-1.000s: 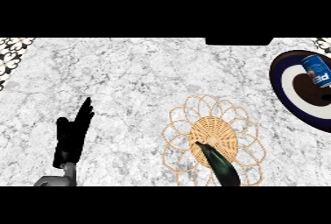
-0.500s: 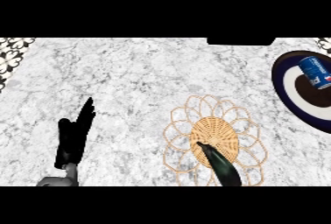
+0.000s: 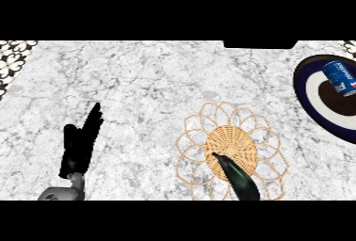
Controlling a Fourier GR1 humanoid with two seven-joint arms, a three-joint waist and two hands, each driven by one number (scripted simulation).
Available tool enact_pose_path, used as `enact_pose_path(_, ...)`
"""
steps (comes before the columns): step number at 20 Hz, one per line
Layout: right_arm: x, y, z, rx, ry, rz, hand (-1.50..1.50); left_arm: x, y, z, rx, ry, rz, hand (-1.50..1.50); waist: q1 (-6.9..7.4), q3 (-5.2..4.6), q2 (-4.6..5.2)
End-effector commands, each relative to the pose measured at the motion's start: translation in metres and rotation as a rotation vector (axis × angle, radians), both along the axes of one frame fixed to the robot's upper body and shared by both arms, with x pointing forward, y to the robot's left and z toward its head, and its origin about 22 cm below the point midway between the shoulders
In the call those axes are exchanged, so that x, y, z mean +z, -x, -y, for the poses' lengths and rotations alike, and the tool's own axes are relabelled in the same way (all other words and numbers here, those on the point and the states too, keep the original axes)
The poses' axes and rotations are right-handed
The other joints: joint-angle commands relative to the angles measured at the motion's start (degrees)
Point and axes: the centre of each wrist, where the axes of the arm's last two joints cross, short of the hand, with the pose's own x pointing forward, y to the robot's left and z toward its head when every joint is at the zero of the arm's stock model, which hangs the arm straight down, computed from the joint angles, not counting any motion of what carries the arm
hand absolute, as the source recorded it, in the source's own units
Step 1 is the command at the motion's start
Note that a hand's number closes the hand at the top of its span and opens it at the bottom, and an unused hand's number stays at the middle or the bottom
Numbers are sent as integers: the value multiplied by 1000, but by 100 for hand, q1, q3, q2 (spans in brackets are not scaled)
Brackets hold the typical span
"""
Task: Pick the can from the placemat and place it in the plate
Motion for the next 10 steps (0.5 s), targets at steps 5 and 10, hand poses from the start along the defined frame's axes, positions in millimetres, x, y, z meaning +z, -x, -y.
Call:
enact_pose_path(5,-19,6,-4,45,9,5,-150,4,1,0,-8,8,1,0,13,-4,-10)
enact_pose_path(10,-33,18,-1,-4,20,21,-150,-2,4,5,-10,0,8,0,67,9,27)
